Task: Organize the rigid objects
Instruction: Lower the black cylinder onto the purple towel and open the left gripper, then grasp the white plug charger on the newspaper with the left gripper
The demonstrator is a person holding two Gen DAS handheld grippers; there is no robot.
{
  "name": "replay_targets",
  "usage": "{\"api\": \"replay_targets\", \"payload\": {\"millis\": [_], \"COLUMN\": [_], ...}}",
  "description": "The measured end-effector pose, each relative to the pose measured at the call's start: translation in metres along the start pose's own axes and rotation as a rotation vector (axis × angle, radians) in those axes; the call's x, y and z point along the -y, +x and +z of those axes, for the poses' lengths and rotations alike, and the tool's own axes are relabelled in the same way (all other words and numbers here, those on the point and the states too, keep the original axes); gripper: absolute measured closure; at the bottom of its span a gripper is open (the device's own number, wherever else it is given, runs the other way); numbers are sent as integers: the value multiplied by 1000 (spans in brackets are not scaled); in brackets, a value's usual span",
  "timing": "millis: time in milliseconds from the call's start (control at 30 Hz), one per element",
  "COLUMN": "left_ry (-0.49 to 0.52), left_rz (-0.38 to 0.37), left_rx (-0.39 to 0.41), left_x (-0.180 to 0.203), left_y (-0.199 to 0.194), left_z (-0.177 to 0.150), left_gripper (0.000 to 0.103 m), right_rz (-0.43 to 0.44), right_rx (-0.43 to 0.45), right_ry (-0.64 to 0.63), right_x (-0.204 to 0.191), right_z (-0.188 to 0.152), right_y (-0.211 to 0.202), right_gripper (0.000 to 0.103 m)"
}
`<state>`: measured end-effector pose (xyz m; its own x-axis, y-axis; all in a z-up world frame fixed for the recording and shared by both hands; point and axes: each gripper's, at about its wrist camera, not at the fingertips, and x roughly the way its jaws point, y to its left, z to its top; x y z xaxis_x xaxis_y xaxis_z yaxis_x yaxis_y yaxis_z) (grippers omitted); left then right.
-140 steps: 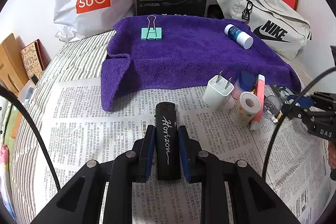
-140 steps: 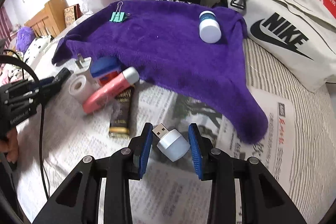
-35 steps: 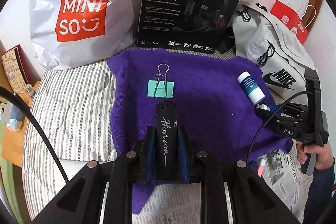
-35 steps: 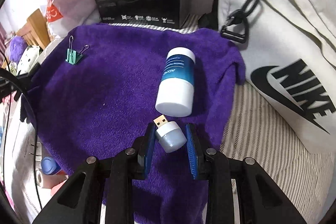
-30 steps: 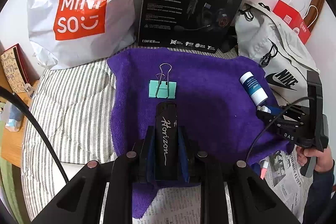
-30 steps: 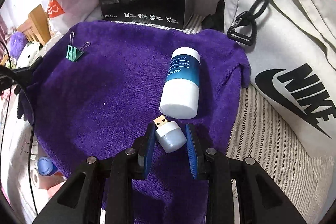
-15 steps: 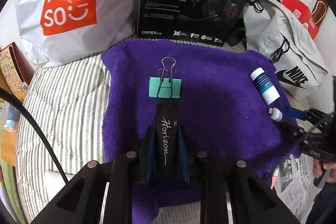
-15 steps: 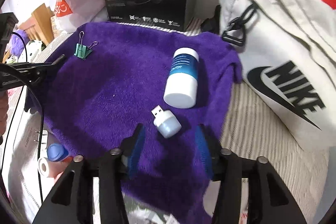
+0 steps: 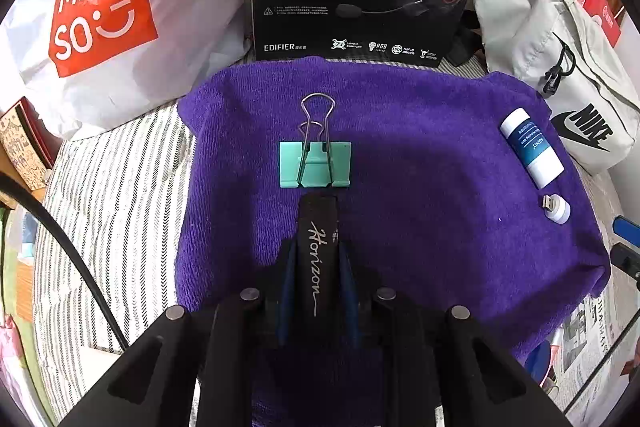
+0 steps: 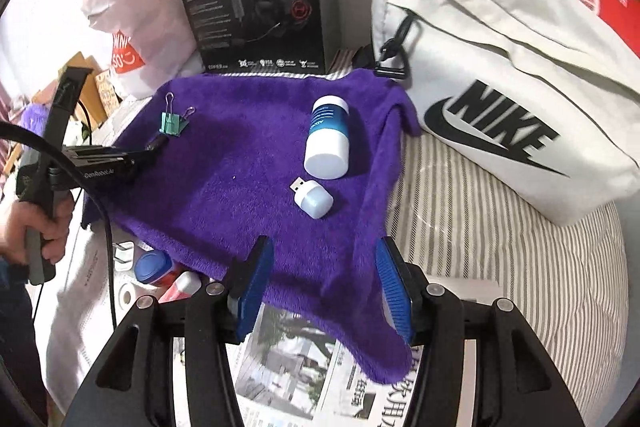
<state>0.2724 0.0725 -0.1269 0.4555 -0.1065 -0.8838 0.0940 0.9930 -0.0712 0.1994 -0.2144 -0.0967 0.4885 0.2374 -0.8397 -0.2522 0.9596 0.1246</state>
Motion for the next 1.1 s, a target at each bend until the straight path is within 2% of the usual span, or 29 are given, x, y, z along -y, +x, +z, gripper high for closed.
{"api": "replay_targets", "payload": {"millis": [167, 300, 467, 600, 733, 867, 967, 1100], "left_ry": [2, -4, -22, 0, 11, 27, -22, -56], "left_rz": [-5, -15, 29, -2, -99, -129, -154, -169], "left_rx": [-26, -51, -66, -3, 38, 16, -8, -41], "left_x": [1, 4, 7, 23, 41, 60, 61, 62], "left_y": [-2, -7, -22, -65, -92, -89, -79, -66], "left_z": [-1, -6, -20, -38, -63, -86, -92, -93], "left_gripper": [80, 70, 67, 67, 62, 62, 62, 62], "right_rz": [21, 35, 35, 29, 0, -1, 25, 3], "right_rx": [12, 10, 21, 59, 120, 163, 153, 146], "right_ry": [53, 71, 69, 70, 79, 116, 114, 119], "right_x": [5, 3, -5, -9, -14, -14, -15, -9], "right_z": [-8, -17, -22, -21, -18, -28, -41, -50], "right_y": [-12, -21, -34, -52, -69, -79, -78, -77], "right_gripper": [49, 48, 48, 47, 43, 41, 40, 40]}}
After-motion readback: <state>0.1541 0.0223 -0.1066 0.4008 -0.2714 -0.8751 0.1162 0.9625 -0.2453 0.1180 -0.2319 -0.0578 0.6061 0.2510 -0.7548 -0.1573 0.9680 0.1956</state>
